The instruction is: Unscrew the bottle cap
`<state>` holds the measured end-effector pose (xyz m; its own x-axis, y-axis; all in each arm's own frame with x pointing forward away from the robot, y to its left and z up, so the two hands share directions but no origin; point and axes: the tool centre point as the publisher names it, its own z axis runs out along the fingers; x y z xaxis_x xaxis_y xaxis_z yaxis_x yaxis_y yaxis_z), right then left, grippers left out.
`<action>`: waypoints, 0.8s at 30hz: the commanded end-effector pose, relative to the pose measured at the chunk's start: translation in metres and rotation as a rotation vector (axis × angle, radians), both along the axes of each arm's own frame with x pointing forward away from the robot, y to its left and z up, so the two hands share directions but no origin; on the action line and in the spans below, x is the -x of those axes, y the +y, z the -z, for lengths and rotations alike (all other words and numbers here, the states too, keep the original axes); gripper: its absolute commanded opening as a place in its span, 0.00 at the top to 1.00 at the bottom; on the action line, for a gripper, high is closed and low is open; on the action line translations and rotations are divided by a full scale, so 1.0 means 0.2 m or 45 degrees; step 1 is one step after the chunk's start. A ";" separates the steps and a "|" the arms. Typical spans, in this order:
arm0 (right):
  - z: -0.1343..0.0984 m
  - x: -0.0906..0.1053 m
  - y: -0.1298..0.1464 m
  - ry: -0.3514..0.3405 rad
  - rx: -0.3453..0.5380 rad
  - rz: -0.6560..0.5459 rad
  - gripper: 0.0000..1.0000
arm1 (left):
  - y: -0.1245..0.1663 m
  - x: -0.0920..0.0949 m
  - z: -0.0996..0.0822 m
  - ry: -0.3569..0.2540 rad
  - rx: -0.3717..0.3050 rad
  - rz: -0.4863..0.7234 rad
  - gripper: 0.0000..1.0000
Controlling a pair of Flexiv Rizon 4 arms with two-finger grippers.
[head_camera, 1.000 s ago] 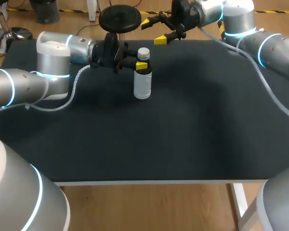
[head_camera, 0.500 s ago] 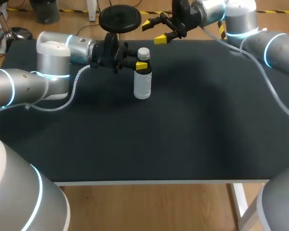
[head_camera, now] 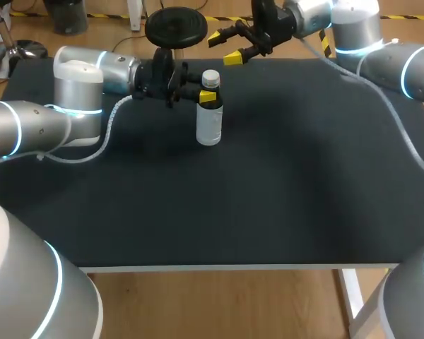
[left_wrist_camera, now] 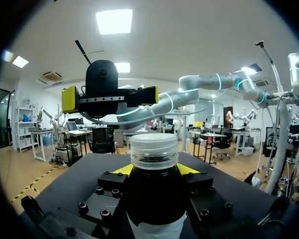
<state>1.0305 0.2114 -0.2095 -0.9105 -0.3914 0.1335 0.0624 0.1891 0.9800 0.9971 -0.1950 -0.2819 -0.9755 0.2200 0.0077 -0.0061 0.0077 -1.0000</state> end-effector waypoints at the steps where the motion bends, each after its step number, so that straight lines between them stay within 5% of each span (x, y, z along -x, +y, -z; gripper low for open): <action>1: 0.00 0.03 -0.01 -0.167 0.059 0.873 0.00 | 0.00 0.00 0.00 0.000 -0.002 0.001 1.00; 24: 0.02 0.00 0.03 -0.206 0.074 1.124 0.00 | 0.00 0.00 0.00 0.000 -0.002 0.001 1.00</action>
<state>1.0356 0.2173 -0.2167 -0.9866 -0.1325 0.0954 0.0694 0.1887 0.9796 0.9971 -0.1950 -0.2819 -0.9755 0.2200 0.0077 -0.0061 0.0077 -1.0000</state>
